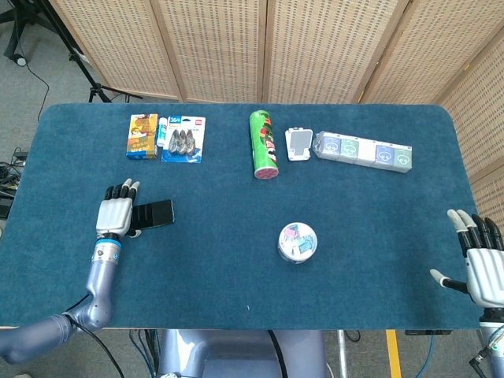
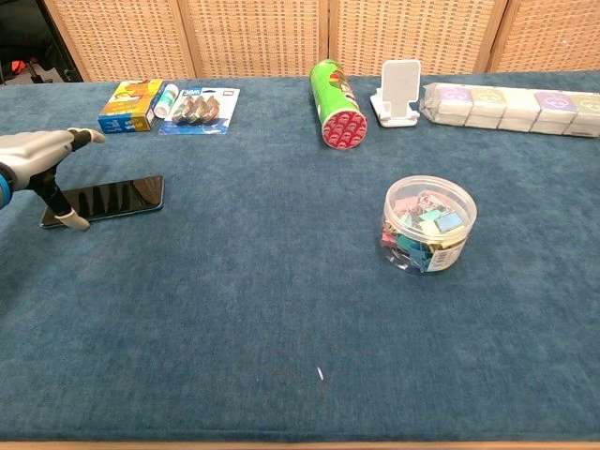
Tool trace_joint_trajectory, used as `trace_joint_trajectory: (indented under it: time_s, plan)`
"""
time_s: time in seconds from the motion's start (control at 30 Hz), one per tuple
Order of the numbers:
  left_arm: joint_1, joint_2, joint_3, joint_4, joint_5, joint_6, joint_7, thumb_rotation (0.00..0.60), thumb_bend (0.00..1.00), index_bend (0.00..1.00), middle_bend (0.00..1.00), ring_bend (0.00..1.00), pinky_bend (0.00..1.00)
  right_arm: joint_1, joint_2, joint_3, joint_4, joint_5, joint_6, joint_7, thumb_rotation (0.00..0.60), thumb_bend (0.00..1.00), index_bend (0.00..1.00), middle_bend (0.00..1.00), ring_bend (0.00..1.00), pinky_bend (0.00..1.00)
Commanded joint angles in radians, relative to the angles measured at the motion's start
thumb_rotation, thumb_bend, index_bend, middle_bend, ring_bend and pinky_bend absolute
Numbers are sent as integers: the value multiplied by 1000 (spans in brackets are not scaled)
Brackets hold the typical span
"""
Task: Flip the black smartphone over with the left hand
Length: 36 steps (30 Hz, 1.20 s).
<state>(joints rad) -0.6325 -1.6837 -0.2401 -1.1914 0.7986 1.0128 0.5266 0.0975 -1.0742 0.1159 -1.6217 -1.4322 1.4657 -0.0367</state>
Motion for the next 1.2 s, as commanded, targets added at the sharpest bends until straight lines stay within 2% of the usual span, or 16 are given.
trace_joint_trajectory:
  time_s: [0.03,0.1,0.2,0.4,0.63,0.77,0.9,1.03,1.2]
  plan:
    - [-13,-20,-1,25,-7,-14,7,600,25,0,0,0,25,1,1,1,0,1,-2,3,600,0,0,0,0,0]
    - [-21,-38,0,47,-1,-15,7,600,63,6,0,2,71,1,1,0,1,2,-5,5,600,0,0,0,0,0]
    - [-23,-63,0,78,21,5,-7,600,155,107,4,61,179,2,2,0,2,4,-8,8,600,0,0,0,0,0]
    - [-16,-100,17,153,79,32,-45,600,339,353,204,236,333,3,3,-2,2,2,-10,14,600,0,0,0,0,0]
    - [-3,-114,37,202,142,38,-96,600,478,541,333,363,424,4,4,-5,-2,1,-14,13,600,0,0,0,0,0]
    - [2,-102,46,196,146,12,-91,600,565,576,367,395,454,5,5,-6,-3,1,-16,13,600,0,0,0,0,0]
    - [0,-49,59,139,150,-39,-75,600,651,593,391,419,455,5,7,-6,-5,2,-17,14,600,0,0,0,0,0]
    - [-10,52,84,32,168,-123,-75,600,680,593,391,420,455,5,8,-6,-6,3,-19,16,600,0,0,0,0,0]
    - [-15,150,100,-70,192,-155,-78,600,677,593,392,420,455,6,9,-8,-7,4,-22,17,600,0,0,0,0,0]
